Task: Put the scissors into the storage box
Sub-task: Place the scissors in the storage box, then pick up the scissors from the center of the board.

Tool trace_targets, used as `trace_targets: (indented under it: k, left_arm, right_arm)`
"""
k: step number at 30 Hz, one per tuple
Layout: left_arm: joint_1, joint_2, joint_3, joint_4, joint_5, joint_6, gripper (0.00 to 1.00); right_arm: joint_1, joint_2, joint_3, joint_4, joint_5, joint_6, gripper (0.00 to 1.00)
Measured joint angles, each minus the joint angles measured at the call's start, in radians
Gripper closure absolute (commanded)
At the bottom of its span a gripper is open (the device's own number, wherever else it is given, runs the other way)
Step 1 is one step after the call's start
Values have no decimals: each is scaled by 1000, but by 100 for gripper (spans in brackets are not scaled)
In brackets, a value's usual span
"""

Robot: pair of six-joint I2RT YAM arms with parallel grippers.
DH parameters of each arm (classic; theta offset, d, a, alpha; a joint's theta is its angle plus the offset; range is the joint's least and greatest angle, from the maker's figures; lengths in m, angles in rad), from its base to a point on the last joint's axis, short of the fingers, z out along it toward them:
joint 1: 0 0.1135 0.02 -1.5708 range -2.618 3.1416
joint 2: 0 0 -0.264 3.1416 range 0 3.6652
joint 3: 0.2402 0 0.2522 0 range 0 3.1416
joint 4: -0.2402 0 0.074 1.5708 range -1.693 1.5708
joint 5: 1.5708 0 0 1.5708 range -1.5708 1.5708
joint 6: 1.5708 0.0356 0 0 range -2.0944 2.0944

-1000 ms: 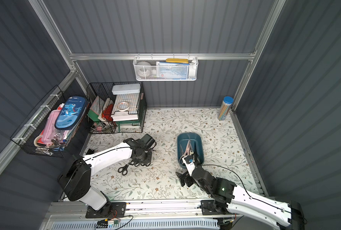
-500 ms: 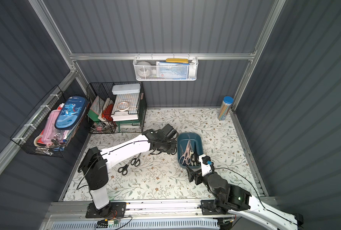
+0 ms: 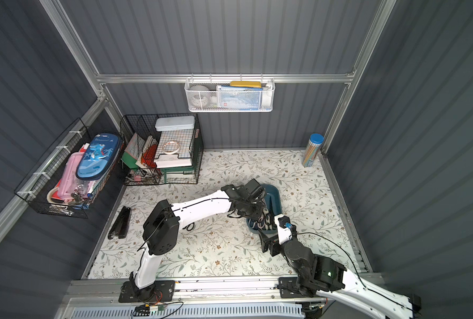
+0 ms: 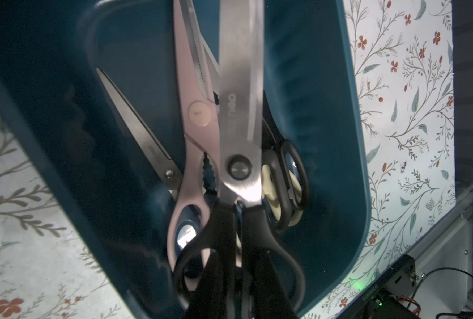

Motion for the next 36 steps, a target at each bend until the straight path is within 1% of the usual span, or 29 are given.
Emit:
trace_targets:
  k: [4,5,7,9,11,13,16,19,23,25,27,30,31,32,34,36]
  left_arm:
    - [0,3,-25,23,18,-27,88]
    - [0,3,-32,28,21,-33,86]
    - [0,3,-43,35,24,-40,75]
    - [0,3,-50,35,23,-46,70]
    - [0,3,-54,41,18,-51,59]
    - [0,1,-63,51,12,-51,58]
    - [0,-16,-87,64,-22,-43,54]
    - [0,-72,-123,68,-82,-25,54]
    - [6,-208,-179,72,-200,26,51]
    - [22,-282,-210,70,-249,49,51]
    - [56,-354,-247,61,-289,66,51]
    - [148,-479,-380,51,-333,79,51]
    - [181,-521,-437,44,-348,84,47]
    - [219,-570,-503,30,-363,87,45]
    - [277,-663,-617,-5,-381,94,45]
    - [323,-745,-699,-53,-385,94,45]
  right_arm:
    - [0,21,0,1,0,0,1]
    - [0,23,0,2,0,0,1]
    - [0,24,0,3,0,0,1]
    - [1,24,0,3,0,0,1]
    - [1,24,0,3,0,0,1]
    - [1,24,0,4,-1,0,1]
    - [1,26,0,6,-7,-1,1]
    - [1,43,0,7,-16,-2,1]
    - [1,64,0,11,-24,-5,1]
    - [1,74,0,15,-32,-5,1]
    - [1,86,0,27,-38,-10,1]
    - [1,116,-7,72,-78,-29,1]
    - [1,137,-7,83,-97,-34,1]
    - [1,164,-6,96,-117,-39,1]
    - [1,223,-4,112,-153,-51,1]
    - [1,294,9,119,-195,-61,1]
